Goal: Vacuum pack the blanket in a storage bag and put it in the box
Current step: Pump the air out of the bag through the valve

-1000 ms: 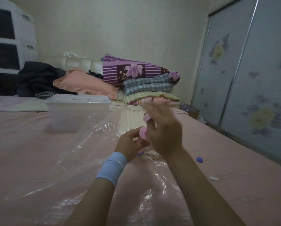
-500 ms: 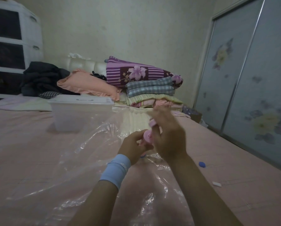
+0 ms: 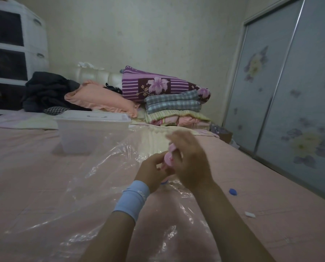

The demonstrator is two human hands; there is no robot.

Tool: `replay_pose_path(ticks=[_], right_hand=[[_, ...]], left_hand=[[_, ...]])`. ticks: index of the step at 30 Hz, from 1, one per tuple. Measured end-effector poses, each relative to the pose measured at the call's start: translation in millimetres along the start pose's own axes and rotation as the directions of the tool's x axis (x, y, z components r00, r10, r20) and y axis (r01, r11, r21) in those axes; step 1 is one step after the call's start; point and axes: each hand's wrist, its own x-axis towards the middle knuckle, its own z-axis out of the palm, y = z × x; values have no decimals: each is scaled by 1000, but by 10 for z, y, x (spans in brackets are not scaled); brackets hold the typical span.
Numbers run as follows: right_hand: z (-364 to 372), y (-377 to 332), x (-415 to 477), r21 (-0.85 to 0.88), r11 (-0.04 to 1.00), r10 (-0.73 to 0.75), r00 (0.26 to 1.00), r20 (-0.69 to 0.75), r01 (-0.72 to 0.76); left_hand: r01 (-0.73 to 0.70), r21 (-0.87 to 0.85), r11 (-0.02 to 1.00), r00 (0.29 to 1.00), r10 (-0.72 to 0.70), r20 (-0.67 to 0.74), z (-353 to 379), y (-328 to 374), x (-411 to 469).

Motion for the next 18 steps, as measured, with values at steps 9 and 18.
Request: replay_pose_path(ticks=[9,18], right_hand=[[-462,-230,369,19,988,-140,939,-314,153],[52,120,-54,15,995,94,957,275,-102]], left_hand=[[-2,9,1000,1000,1,12,-20,-25,26],[9,-41,999,1000,-8,6,0,37,-30]])
